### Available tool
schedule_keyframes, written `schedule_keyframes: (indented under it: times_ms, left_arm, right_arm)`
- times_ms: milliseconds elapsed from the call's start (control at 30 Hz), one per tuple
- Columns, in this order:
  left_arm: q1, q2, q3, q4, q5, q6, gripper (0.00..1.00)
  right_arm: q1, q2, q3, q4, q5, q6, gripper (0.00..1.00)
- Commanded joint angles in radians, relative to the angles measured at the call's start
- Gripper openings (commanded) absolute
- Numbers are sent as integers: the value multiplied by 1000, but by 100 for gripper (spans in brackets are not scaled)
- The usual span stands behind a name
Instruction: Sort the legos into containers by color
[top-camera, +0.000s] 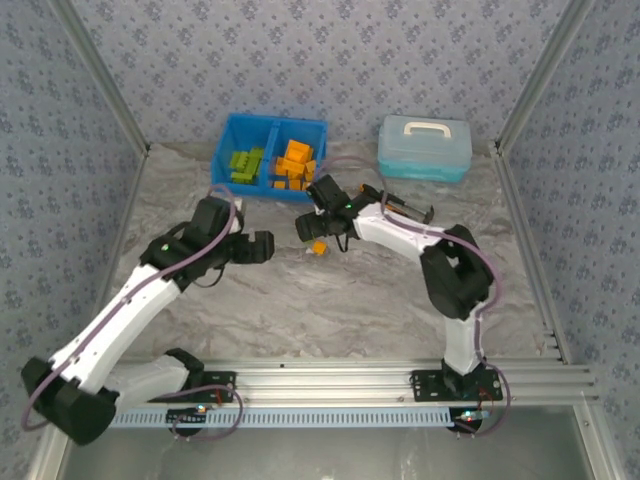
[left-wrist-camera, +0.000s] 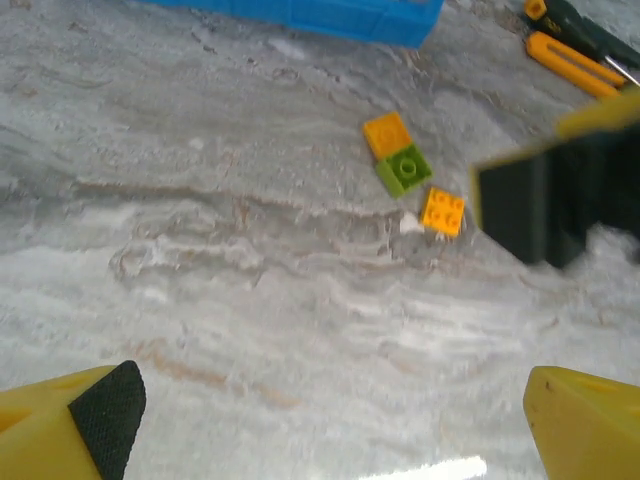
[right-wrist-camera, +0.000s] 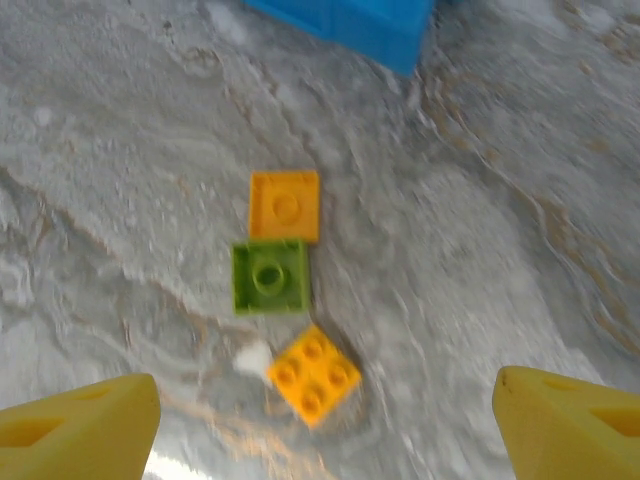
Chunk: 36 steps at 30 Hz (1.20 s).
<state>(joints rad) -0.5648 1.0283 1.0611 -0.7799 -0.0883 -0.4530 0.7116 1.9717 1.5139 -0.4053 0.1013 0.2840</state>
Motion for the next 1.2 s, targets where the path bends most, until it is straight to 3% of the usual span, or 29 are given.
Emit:
schedule_keyframes:
  times_ms: [0,133,367,767,1033,1167]
  left_arm:
    - [3,-96,8,-108,21,79,99]
    - [10,-161,18,-159,-38,120,99]
    - [25,-175,-6,-149,-44,187,99]
    - [58,-188,-92,-67,-73,197,99]
    - [88,-260,-111,-47,-126,198,99]
    - [120,-320,-122,-33,-144,193,99]
  right_arm:
    - [2,104,107,-41,15,-40,85]
    - [4,200,201,-79,0,-43,81]
    - [21,264,236,-104,-14,-36,70]
    - [45,270,236,-127,16,-26,33]
    - [84,50,226,-45,-15,5,32]
    - [88,86,354,-1,-43,26,33]
